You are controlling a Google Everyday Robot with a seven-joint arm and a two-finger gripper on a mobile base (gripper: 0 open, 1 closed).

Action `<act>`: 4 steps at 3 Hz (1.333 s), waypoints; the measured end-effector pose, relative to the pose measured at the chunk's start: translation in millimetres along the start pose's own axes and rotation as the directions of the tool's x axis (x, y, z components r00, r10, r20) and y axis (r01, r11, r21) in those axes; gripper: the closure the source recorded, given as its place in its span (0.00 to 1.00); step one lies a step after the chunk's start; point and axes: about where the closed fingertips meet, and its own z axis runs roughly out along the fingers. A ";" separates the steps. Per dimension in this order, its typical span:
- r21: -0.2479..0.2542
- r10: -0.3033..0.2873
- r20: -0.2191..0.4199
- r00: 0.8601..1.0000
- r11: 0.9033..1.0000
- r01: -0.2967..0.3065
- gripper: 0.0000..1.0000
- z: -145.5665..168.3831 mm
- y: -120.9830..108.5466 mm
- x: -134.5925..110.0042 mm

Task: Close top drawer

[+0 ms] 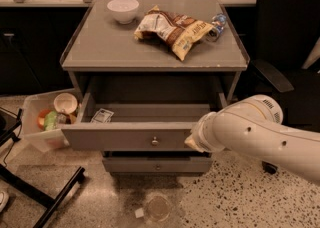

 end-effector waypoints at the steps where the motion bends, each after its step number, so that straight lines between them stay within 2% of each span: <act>1: -0.057 0.002 -0.007 1.000 0.998 -0.003 0.84 9.4 7.9 7.4; 2: -0.099 0.008 -0.004 1.000 0.995 -0.009 1.00 15.1 15.2 13.1; 3: -0.129 -0.007 -0.003 1.000 0.992 0.006 1.00 28.9 18.2 14.9; 4: -0.147 -0.059 0.035 0.998 0.987 0.064 0.81 49.2 13.0 7.0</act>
Offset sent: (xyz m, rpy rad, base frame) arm -0.0160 0.0021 -0.0366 0.0725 0.1264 0.0522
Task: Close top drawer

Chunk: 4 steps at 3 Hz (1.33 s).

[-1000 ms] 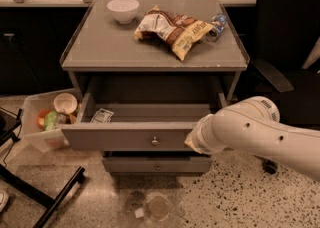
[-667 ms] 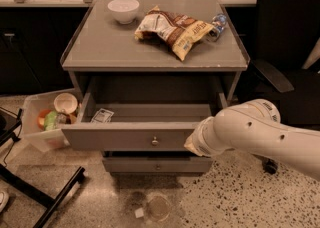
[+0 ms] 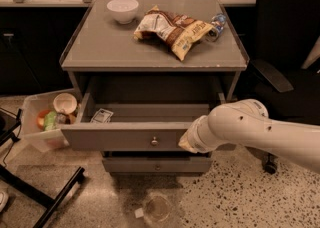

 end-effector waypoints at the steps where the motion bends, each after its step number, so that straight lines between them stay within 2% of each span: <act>1: -0.006 -0.075 0.024 0.997 0.997 0.076 0.58 17.3 -14.6 -8.5; 3: 0.000 -0.181 0.045 0.983 0.984 0.181 0.11 32.2 -37.0 -29.5; 4: -0.001 -0.191 0.048 0.980 0.982 0.191 0.00 34.0 -36.3 -32.5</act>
Offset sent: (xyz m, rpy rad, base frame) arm 0.0640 0.0144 -0.0071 -0.0351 -0.0981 0.1866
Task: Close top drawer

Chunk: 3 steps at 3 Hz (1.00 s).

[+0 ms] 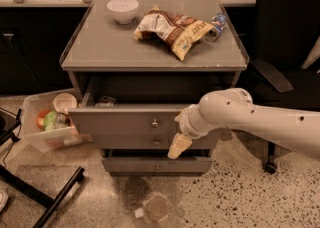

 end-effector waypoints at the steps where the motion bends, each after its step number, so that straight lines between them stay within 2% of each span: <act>1: -0.006 -0.018 0.000 1.000 1.000 0.018 0.00 7.2 -4.0 -2.5; 3: -0.055 -0.041 0.023 0.999 0.998 0.042 0.00 40.3 -18.3 -13.8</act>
Offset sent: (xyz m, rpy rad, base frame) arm 0.0506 0.0222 -0.0207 0.0107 0.0085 0.0835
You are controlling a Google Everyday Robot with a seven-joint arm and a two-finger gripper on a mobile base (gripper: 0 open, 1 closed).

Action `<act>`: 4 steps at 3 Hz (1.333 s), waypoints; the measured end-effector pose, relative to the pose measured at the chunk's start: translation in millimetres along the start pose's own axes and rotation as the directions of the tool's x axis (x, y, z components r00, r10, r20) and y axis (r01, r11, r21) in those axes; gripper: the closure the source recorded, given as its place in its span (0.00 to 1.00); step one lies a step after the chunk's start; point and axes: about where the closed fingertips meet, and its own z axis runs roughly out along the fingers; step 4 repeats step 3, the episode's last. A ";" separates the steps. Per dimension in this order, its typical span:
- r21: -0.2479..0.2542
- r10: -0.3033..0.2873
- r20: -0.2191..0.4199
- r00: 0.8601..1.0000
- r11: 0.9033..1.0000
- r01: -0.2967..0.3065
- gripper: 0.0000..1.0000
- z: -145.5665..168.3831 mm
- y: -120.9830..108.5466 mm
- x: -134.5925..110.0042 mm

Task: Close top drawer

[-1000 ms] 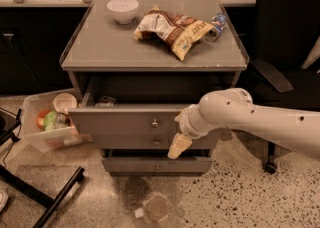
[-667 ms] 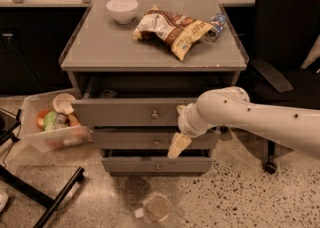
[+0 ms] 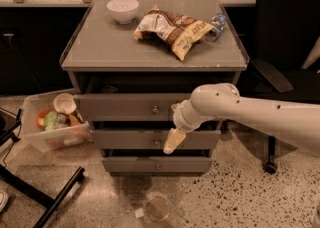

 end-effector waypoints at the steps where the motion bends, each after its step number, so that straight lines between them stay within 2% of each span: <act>1: -0.005 0.003 0.003 1.000 1.000 -0.003 0.00 9.1 -6.2 -4.8; 3: 0.024 0.040 -0.010 0.999 0.999 -0.039 0.00 15.2 -16.3 -7.8; 4: 0.024 0.040 -0.010 0.999 0.999 -0.039 0.00 15.2 -16.3 -7.8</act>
Offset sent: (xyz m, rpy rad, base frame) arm 0.0276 0.0109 -0.0028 0.0007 -0.0082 -0.0454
